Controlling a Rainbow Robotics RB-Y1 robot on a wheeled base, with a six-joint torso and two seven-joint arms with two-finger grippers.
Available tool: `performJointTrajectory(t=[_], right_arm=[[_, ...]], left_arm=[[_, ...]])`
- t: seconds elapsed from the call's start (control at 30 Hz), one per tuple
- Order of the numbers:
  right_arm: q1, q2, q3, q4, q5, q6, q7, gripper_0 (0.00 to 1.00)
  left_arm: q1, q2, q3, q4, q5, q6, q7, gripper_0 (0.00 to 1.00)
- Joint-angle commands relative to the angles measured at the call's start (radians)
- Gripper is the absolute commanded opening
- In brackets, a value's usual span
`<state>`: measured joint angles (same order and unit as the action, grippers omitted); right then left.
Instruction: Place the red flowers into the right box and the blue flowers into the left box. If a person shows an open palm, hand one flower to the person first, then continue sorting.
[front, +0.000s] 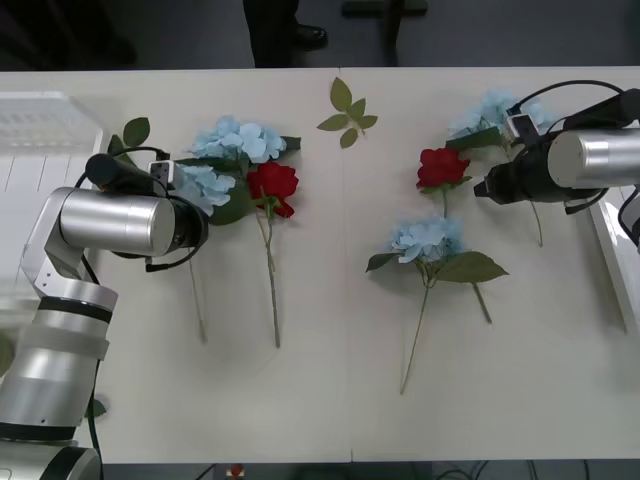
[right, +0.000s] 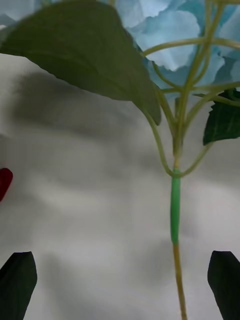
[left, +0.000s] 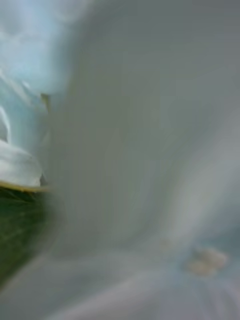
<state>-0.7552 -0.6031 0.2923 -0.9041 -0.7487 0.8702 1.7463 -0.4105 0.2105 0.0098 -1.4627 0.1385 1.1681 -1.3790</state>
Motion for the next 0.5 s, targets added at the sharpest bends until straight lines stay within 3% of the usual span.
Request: performJointTrajectory(t=[0.03,0.13,0.2,0.23,0.27,0.4,0.5], right_arm=[[-0.033,0.011,-0.015,0.002,0.019,-0.011,-0.028,0.93],[-0.032,0.017,-0.015,0.002,0.028,-0.011,-0.028,0.71],[-0.032,0.020,-0.015,0.002,0.032,-0.011,-0.028,0.43],[-0.032,0.022,-0.015,0.004,0.034,-0.013,-0.028,0.35],[-0.032,0.026,-0.013,0.010,0.037,-0.016,-0.028,0.17],[-0.032,0.031,-0.015,0.011,0.045,-0.022,-0.028,0.02],[-0.032,0.031,-0.013,0.011,0.046,-0.022,-0.025,0.00]], left_arm=[[-0.027,0.036,0.009,-0.024,0.012,-0.005,-0.025,0.00],[-0.028,0.055,0.018,-0.082,0.021,0.048,-0.018,0.00],[-0.030,0.072,0.029,-0.156,0.030,0.122,-0.014,0.00],[-0.031,0.076,0.033,-0.179,0.035,0.143,-0.012,0.00],[-0.037,0.092,0.055,-0.231,0.061,0.202,-0.008,0.00],[-0.076,0.144,0.119,-0.352,0.133,0.355,0.000,0.00],[-0.113,0.194,0.165,-0.401,0.182,0.447,0.001,0.00]])
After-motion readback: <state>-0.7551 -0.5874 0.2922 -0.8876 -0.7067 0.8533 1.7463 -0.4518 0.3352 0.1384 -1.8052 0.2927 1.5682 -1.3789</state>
